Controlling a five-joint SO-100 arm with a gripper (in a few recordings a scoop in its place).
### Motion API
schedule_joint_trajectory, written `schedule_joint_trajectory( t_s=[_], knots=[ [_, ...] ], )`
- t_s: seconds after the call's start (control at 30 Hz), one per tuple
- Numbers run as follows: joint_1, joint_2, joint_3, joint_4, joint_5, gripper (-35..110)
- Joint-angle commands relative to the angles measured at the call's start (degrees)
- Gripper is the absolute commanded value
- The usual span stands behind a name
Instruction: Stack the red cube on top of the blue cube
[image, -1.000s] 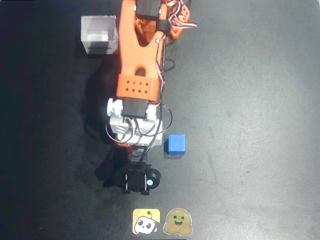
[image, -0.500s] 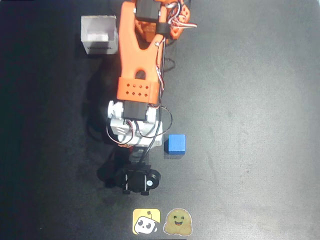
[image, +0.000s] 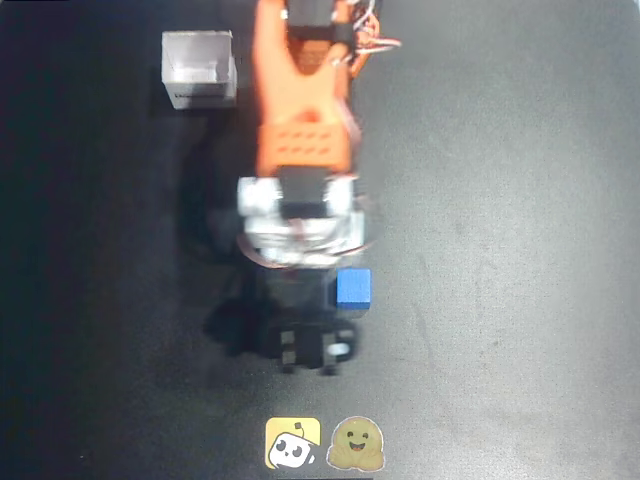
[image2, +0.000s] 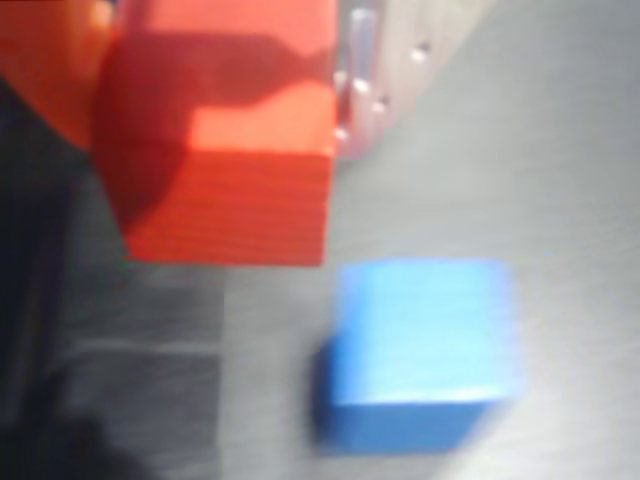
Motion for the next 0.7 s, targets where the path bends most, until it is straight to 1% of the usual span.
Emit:
schedule_joint_trajectory(
  t_s=[0.0,0.1,0.27,0.67],
  knots=[
    [-4.22,3.78,-2.11,0.35,3.96,0],
    [-6.42,3.34,-1.58,-0.88,5.19,0],
    [-9.49,3.52,2.11,-5.80,7.56,0],
    [-8.79,1.23,4.39,-13.45,6.86,0]
  ],
)
